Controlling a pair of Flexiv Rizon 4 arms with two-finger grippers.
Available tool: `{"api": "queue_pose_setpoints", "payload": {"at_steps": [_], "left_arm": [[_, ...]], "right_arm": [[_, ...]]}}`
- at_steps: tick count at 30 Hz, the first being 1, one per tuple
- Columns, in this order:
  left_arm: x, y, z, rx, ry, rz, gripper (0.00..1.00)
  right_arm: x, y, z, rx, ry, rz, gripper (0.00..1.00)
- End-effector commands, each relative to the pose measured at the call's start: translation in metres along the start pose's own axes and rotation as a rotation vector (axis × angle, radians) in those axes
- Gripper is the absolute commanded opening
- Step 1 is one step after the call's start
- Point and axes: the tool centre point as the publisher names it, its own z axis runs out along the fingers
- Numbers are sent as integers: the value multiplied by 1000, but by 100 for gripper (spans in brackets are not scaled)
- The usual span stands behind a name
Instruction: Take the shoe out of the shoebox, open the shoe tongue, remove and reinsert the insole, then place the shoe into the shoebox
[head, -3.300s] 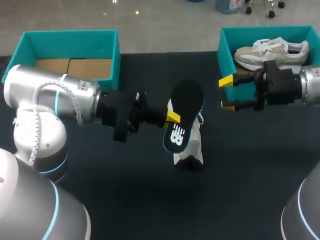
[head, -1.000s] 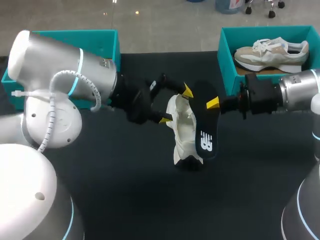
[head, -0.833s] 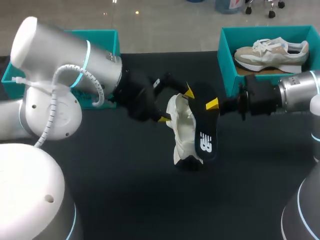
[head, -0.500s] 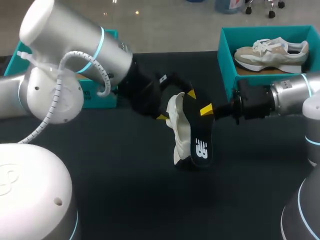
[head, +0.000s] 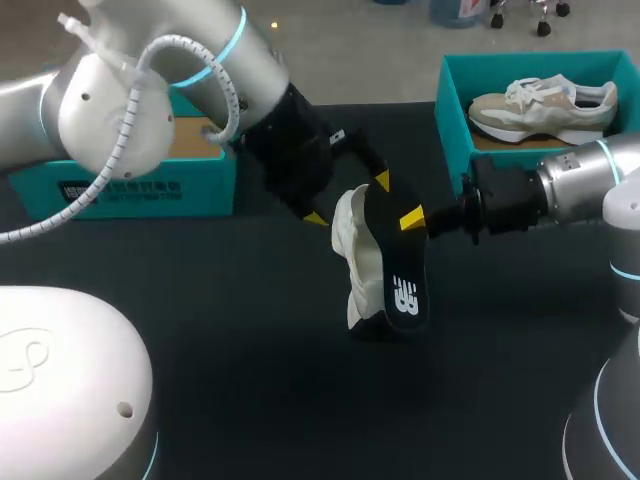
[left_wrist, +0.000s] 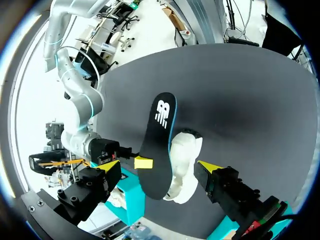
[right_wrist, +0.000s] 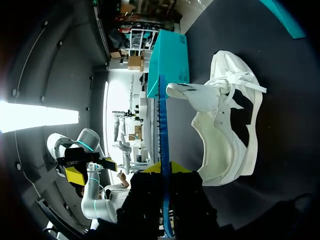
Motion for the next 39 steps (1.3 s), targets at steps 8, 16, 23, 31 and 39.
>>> {"api": "queue_pose_setpoints", "payload": {"at_steps": [8, 16, 23, 31, 39], "left_arm": [[-12, 6, 5, -7, 511, 21, 100], [-23, 19, 8, -44, 583, 97, 100], [-34, 22, 8, -66, 598, 116, 100], [-40, 20, 8, -73, 591, 120, 100], [-40, 20, 8, -73, 591, 120, 100]], "right_arm": [[3, -2, -3, 0, -4, -5, 0], [5, -3, -2, 11, -1, -9, 0], [5, -4, -1, 19, -3, 5, 0], [6, -4, -3, 13, 5, 5, 0], [7, -5, -6, 20, 10, 2, 0]]}}
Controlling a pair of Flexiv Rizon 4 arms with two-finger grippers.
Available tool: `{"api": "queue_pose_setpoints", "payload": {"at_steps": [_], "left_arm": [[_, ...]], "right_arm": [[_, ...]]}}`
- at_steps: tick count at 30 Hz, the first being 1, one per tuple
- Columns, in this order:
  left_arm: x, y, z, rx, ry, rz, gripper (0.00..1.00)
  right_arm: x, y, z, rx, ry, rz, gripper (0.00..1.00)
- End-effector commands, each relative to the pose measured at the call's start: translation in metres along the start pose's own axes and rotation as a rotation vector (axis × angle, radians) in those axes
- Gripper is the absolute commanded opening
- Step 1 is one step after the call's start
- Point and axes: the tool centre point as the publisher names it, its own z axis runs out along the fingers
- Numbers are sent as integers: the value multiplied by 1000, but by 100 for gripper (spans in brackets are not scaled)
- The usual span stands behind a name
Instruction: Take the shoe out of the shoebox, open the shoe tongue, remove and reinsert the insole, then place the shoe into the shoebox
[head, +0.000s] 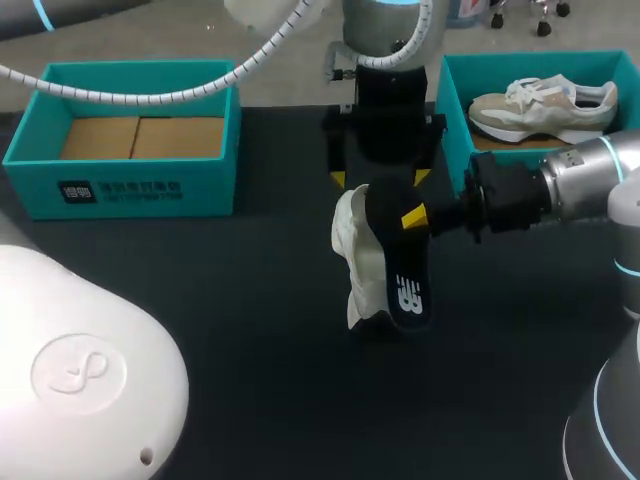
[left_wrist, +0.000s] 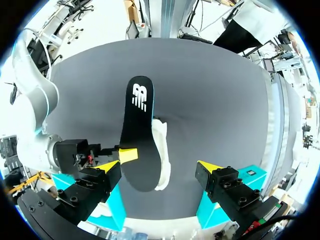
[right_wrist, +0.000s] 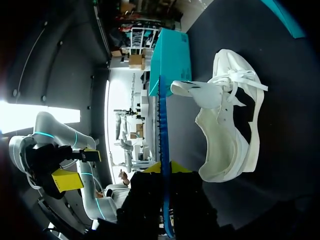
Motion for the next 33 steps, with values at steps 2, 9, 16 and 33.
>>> {"api": "queue_pose_setpoints", "payload": {"at_steps": [2, 9, 16, 33], "left_arm": [[-3, 1, -1, -1, 29, 0, 100], [-3, 1, -1, -1, 29, 0, 100], [-3, 1, -1, -1, 29, 0, 100], [-3, 1, -1, -1, 29, 0, 100]], "right_arm": [[0, 0, -3, 4, -4, -2, 0], [2, 0, -5, 2, 14, 4, 0], [2, 0, -5, 2, 14, 4, 0], [2, 0, -5, 2, 14, 4, 0]]}}
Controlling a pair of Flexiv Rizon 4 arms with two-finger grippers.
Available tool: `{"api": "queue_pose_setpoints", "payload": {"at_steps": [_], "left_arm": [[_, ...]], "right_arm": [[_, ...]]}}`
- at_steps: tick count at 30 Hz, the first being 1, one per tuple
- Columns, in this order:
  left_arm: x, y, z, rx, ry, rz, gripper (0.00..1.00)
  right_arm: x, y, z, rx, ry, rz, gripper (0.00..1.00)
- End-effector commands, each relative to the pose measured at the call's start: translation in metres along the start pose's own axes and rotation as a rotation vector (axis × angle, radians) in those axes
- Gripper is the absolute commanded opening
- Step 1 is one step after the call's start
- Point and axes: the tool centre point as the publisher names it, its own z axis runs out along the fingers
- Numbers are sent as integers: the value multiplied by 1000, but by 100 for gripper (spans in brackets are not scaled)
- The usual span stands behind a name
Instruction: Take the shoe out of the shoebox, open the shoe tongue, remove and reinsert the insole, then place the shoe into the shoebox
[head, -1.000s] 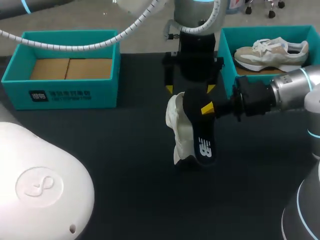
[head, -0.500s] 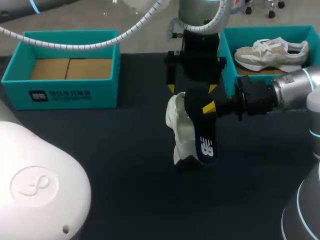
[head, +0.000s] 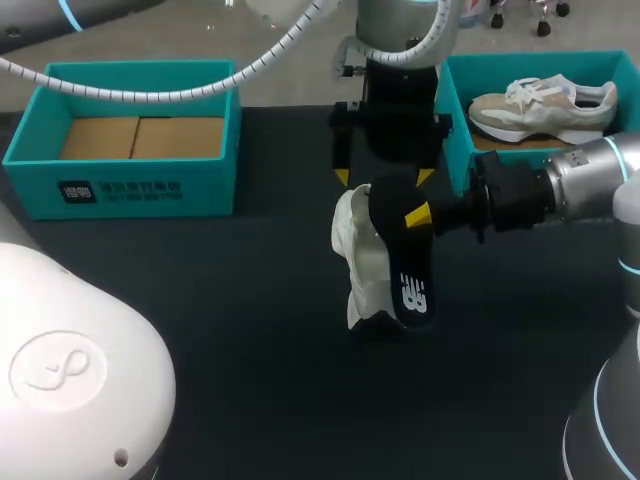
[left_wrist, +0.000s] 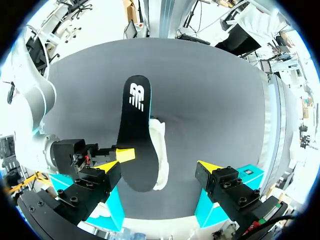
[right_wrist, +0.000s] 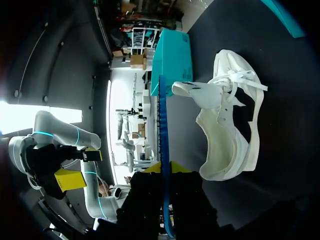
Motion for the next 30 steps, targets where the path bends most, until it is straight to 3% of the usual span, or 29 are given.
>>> {"api": "queue_pose_setpoints", "payload": {"at_steps": [1, 7, 14, 19, 30], "left_arm": [[1, 0, 0, -1, -1, 0, 100], [0, 0, 0, -1, -3, 1, 100], [-19, -3, 0, -2, -3, 31, 100], [-26, -5, 3, 3, -14, 14, 100], [-27, -6, 8, -7, -1, 26, 100]], "right_arm": [[0, 0, 0, 0, -2, 1, 0], [1, 0, 0, 1, -3, -3, 0], [-1, 8, 3, -6, 7, -12, 0], [1, 13, 1, -56, 21, -10, 0], [4, 12, -2, -72, 13, -16, 0]]}}
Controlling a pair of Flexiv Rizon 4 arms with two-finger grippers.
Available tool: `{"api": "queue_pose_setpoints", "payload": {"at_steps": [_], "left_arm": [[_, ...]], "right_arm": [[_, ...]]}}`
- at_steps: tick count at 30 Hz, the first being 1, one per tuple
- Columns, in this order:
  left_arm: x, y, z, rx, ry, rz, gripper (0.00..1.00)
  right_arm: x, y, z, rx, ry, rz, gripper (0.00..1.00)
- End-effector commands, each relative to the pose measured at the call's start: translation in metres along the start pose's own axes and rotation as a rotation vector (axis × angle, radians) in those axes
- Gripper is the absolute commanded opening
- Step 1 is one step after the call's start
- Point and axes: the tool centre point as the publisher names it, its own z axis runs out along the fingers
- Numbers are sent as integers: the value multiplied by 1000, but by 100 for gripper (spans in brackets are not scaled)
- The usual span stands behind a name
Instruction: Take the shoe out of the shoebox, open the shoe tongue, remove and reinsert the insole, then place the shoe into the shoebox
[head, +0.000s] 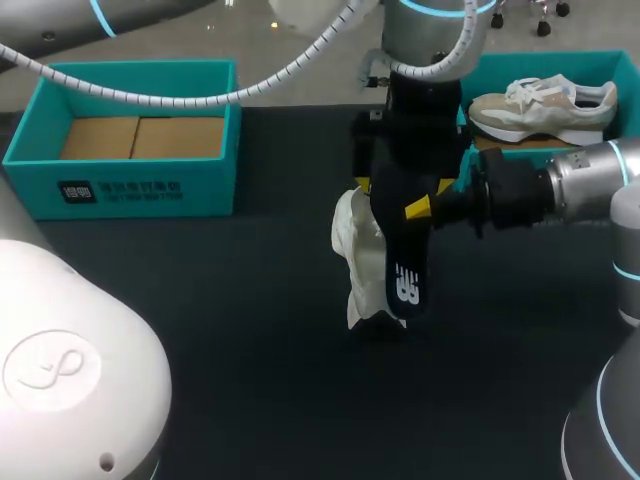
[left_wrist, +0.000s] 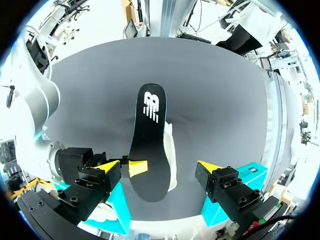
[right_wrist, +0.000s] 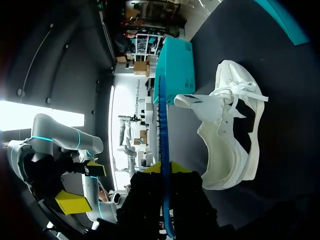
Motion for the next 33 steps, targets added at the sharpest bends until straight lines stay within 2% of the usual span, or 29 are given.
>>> {"api": "queue_pose_setpoints", "payload": {"at_steps": [1, 13, 15, 17, 21, 26, 33], "left_arm": [[0, 0, 0, -2, 1, 0, 100], [0, 0, 0, -2, 1, 0, 100], [4, 2, 2, -3, -91, -29, 100], [10, 3, 2, 30, -185, -65, 100], [22, 5, 1, 16, -339, -112, 100], [32, 8, 0, -15, -492, -138, 100], [36, 11, 1, -37, -632, -129, 100]], "right_arm": [[2, -2, 0, -4, -5, 1, 0], [2, -2, 0, -4, -5, 1, 0], [2, -4, -1, -9, 16, 8, 0], [2, -5, -2, -16, 26, 11, 0], [4, -5, -5, -36, 45, 17, 0], [4, -5, -9, -46, 65, 26, 0], [7, -2, -10, -52, 83, 30, 0]]}}
